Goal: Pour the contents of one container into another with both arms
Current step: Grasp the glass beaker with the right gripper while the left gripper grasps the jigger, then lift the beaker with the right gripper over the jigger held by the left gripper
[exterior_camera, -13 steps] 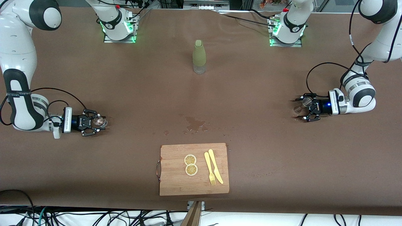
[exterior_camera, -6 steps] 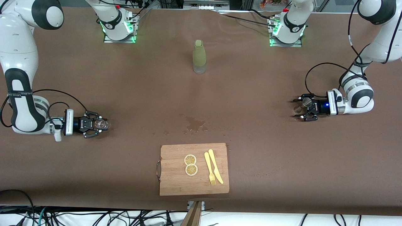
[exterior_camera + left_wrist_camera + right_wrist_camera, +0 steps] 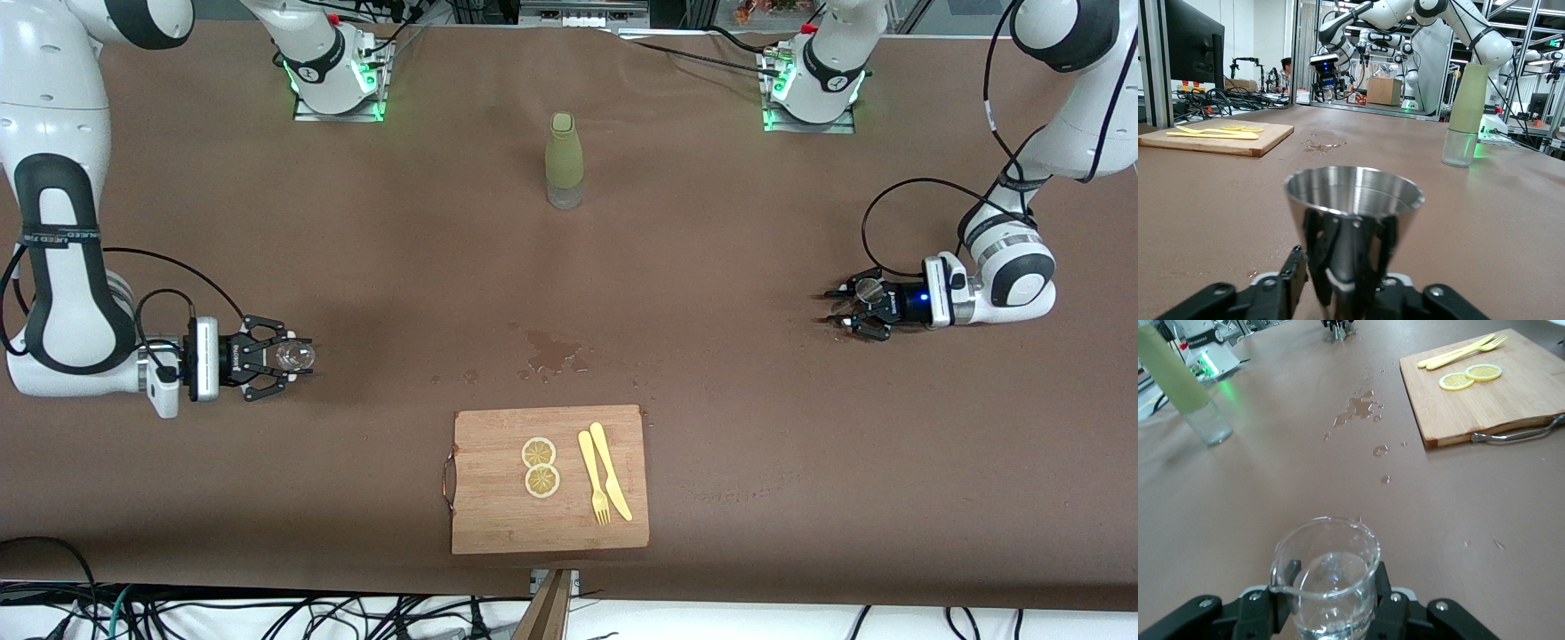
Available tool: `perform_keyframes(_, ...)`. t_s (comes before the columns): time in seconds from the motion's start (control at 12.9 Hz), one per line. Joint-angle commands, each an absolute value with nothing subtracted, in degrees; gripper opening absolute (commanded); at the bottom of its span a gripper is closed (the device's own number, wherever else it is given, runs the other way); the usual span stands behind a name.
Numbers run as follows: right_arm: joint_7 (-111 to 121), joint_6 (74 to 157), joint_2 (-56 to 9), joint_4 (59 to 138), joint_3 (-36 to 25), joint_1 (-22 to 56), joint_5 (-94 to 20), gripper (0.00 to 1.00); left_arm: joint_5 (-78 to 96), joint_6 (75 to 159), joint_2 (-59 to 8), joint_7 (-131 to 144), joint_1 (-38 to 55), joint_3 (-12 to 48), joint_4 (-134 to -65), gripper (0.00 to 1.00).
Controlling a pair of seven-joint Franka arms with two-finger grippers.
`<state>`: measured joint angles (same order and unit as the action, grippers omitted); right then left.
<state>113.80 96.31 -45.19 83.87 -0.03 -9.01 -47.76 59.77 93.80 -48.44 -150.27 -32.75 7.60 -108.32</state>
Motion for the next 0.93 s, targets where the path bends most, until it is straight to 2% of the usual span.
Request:
perform_keyframes(0.0,107.25,97.12,-42.98,84.81,-0.09,-5.46,-47.02,0.35,61.70,92.46,-48.96,-152.40,-32.08,7.21,-107.49,0.17)
perform_keyframes(0.16,103.03,98.61,-41.67,84.73,-0.09,-3.09,-47.02,0.35,62.05,91.32,-48.87,-152.32,-31.99,7.21,-107.49,0.02)
perform_keyframes(0.23,101.18,99.31,-41.31,84.73,-0.09,-1.86,-47.02,0.35,62.22,90.97,-48.87,-152.31,-31.99,7.29,-107.49,0.00)
perform_keyframes(0.62,94.06,103.00,-39.64,84.64,-0.35,4.03,-47.02,0.35,64.07,89.82,-48.78,-152.23,-31.99,10.72,-107.49,0.00)
perform_keyframes(0.86,89.23,103.88,-39.37,82.53,-0.35,6.85,-46.76,0.35,66.61,92.44,-48.34,-151.79,-30.07,14.75,-107.67,0.00)
